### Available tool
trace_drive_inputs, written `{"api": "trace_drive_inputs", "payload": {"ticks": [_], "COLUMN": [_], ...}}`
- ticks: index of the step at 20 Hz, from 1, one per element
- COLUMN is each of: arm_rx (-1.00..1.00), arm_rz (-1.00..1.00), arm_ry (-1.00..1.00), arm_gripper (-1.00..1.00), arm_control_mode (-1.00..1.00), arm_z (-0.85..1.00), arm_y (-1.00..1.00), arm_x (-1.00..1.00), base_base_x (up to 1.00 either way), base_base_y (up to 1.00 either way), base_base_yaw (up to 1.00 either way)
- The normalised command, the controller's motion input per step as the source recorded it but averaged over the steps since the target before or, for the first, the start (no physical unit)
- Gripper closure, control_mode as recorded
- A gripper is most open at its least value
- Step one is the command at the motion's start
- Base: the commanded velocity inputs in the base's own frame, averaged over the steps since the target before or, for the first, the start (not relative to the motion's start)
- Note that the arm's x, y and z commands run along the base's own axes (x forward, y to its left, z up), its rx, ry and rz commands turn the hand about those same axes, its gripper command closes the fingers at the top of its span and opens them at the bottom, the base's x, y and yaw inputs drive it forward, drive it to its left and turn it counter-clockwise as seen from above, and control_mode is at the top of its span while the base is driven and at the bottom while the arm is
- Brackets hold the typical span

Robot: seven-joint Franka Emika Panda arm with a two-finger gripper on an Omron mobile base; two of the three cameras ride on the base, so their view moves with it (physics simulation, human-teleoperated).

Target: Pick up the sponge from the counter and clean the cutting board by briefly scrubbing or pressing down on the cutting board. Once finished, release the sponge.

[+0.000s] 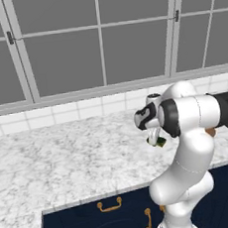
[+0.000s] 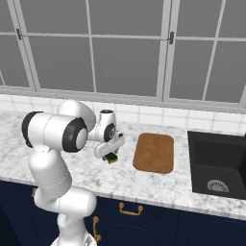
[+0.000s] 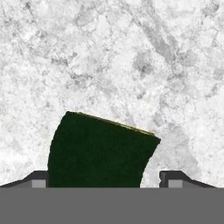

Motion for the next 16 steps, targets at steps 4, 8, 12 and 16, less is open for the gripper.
{"api": "trace_drive_inputs", "payload": {"ticks": [4,8,12,16], "arm_rx": [0.00,0.00,0.00,0.04], "arm_rz": [0.04,0.02,0.00,-0.03], "arm_ry": [-0.10,-0.06,-0.05,0.01], "arm_gripper": [1.00,1.00,1.00,1.00], "arm_control_mode": [-1.00,-1.00,-1.00,-1.00], "arm_z": [-0.20,-0.12,0.00,0.34], "arm_y": [0.00,0.00,-0.02,-0.16], "arm_x": [0.00,0.00,0.00,0.01], "base_base_x": [0.00,0.00,0.00,0.00], "base_base_y": [0.00,0.00,0.00,0.00], "base_base_yaw": [0.00,0.00,0.00,0.00]}}
